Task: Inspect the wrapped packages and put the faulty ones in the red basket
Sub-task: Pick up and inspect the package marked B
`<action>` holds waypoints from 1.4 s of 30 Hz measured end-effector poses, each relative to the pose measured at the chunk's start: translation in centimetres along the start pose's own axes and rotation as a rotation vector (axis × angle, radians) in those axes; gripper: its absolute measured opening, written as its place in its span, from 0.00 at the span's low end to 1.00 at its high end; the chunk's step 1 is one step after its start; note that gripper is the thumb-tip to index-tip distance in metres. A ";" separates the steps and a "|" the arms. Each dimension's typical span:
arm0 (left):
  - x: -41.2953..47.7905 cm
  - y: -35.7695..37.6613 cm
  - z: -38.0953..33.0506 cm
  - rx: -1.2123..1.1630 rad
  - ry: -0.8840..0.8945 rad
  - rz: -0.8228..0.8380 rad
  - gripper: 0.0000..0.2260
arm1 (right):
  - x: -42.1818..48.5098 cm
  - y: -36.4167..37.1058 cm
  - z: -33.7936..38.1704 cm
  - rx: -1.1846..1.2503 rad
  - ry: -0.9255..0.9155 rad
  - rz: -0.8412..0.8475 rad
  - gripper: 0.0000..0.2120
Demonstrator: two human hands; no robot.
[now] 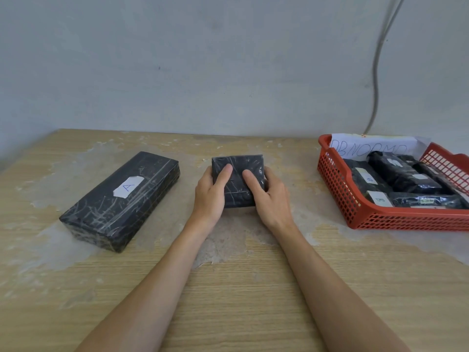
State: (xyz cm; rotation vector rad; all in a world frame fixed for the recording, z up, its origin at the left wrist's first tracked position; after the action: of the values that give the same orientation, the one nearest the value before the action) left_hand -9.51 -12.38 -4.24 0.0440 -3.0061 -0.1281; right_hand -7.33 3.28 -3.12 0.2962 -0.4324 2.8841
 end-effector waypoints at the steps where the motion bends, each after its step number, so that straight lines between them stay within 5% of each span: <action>1: 0.1 -0.1 0.2 0.001 -0.004 -0.011 0.20 | 0.0 0.2 -0.1 -0.009 -0.001 0.028 0.18; 5: 0.3 0.0 0.5 -0.079 -0.048 0.028 0.21 | 0.1 0.6 -0.3 0.046 -0.009 0.046 0.24; 13: 0.3 0.6 0.4 -0.073 -0.049 0.110 0.20 | 0.6 -0.2 -1.3 0.358 0.129 -0.034 0.15; 19: 0.5 0.3 0.4 -0.040 0.003 0.105 0.34 | 0.6 0.0 -1.0 0.302 0.060 -0.001 0.34; 24: 0.7 0.0 0.3 -0.058 -0.008 0.100 0.37 | 0.6 -0.6 -0.6 0.312 -0.008 -0.071 0.27; 32: 0.4 0.5 0.4 0.083 0.064 0.211 0.53 | 0.8 -1.1 -1.4 0.528 0.198 -0.106 0.12; 38: 0.7 0.1 0.0 0.133 0.101 0.095 0.32 | 0.7 -0.3 -0.6 0.227 0.065 0.011 0.28; 42: 0.5 0.7 1.0 0.095 0.069 0.127 0.22 | 0.8 0.2 -0.7 0.228 0.049 0.019 0.21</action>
State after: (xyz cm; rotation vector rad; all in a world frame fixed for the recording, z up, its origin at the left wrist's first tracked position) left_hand -10.19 -11.59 -5.12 -0.1295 -2.9337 0.0286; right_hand -8.21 3.44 -3.64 0.2573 -0.0983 2.9542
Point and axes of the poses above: each hand's wrist, its own x-axis towards the middle knuckle, its own y-axis out of the palm, z = x × y, the point moved 7 cm from there along x, towards the middle knuckle, and after that the axes turned 2 degrees about y, right-handed, at the moved point
